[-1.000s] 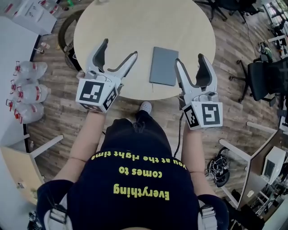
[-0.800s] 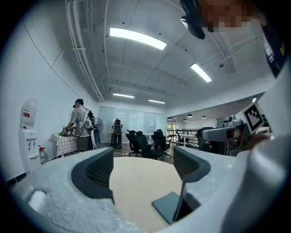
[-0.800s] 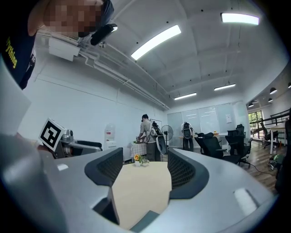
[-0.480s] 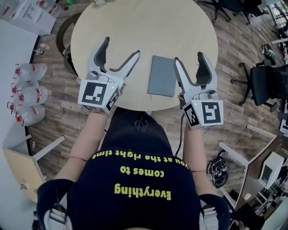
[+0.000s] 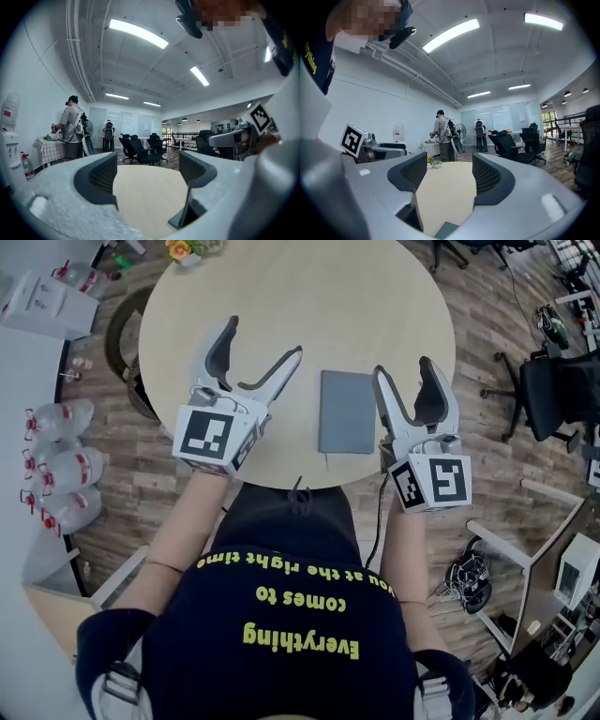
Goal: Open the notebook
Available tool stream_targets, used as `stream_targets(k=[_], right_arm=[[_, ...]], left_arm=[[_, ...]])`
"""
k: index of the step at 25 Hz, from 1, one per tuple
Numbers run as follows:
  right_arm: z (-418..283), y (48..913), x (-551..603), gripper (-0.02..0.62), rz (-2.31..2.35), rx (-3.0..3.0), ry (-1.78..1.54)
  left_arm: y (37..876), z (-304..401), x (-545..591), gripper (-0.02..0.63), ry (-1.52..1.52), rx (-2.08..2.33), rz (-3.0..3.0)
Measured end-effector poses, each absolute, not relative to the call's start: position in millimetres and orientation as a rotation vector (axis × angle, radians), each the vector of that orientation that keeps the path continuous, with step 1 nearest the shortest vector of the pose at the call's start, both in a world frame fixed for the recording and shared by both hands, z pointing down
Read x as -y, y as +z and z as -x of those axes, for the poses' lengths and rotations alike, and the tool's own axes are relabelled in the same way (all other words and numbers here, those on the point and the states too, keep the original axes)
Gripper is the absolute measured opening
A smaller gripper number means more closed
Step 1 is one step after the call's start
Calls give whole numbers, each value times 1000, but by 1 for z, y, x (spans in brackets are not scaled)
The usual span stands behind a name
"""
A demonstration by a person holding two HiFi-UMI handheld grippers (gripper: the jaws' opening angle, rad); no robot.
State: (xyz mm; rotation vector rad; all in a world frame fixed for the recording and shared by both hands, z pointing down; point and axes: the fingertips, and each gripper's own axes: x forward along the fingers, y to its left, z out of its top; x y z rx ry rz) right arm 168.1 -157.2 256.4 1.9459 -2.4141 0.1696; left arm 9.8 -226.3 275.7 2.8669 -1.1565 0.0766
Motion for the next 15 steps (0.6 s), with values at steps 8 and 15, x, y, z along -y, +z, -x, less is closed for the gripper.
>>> stream_targets(k=[8,15], right_arm=[[-187,271,167,295,-1986,2397,210],[-207,293,167,292,-1975,2357,285]], left_arm=[[288,-27,241,420,97,1173,-2844],[309,-28,243,420,146,1238,-2785]])
